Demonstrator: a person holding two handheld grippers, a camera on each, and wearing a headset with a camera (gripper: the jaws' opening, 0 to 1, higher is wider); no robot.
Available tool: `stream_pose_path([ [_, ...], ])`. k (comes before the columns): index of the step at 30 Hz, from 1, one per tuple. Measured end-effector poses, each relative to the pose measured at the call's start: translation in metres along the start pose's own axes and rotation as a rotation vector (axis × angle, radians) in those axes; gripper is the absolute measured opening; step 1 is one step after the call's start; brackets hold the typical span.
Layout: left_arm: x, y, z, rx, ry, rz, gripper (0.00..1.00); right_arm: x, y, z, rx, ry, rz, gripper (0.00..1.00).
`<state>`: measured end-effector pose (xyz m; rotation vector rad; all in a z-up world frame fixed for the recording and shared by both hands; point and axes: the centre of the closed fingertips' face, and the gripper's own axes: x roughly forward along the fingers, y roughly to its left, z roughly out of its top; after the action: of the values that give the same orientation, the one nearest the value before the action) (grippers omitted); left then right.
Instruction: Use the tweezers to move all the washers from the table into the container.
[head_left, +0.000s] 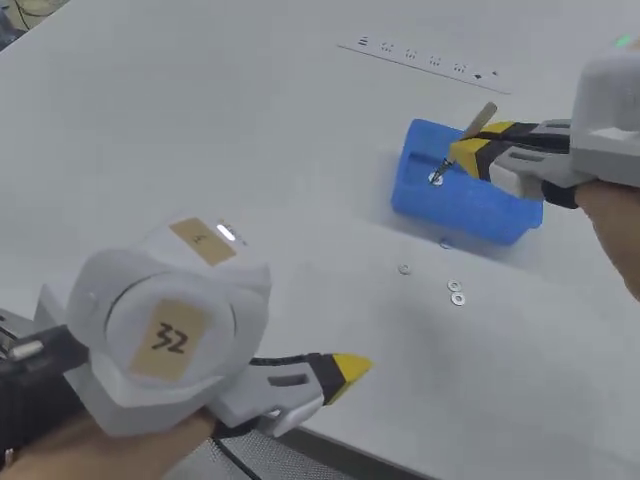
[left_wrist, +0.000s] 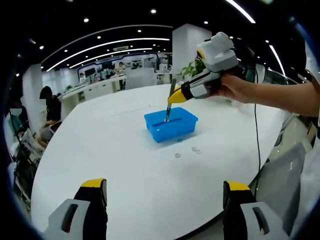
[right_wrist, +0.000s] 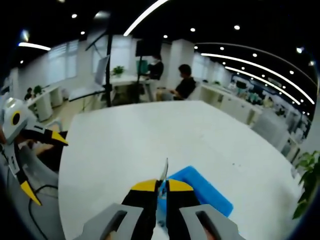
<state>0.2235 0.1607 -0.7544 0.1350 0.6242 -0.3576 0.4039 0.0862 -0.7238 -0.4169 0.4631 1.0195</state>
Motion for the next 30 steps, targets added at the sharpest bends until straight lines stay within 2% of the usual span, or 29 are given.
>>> stream_pose_path([
  [5, 0.001, -0.004, 0.0, -0.011, 0.0, -0.025, 0.99, 0.012, -0.009, -0.002, 0.025, -0.004, -0.01, 0.02],
  [9, 0.001, -0.005, 0.001, -0.011, 0.0, -0.027, 0.99, 0.027, -0.018, -0.014, 0.033, 0.02, -0.036, 0.02],
  [13, 0.002, -0.006, 0.001, -0.017, -0.002, -0.032, 0.99, 0.038, -0.023, -0.021, 0.058, 0.031, -0.036, 0.02],
  [19, 0.004, -0.006, -0.002, -0.027, 0.004, -0.038, 0.99, 0.054, -0.022, -0.028, 0.09, 0.039, -0.033, 0.02],
  [26, 0.003, -0.001, -0.004, -0.027, 0.011, -0.021, 0.99, 0.065, -0.023, -0.038, 0.088, 0.058, -0.033, 0.02],
  [30, 0.003, 0.002, -0.005, -0.029, 0.013, -0.013, 0.99, 0.066, -0.023, -0.04, 0.101, 0.066, -0.029, 0.02],
])
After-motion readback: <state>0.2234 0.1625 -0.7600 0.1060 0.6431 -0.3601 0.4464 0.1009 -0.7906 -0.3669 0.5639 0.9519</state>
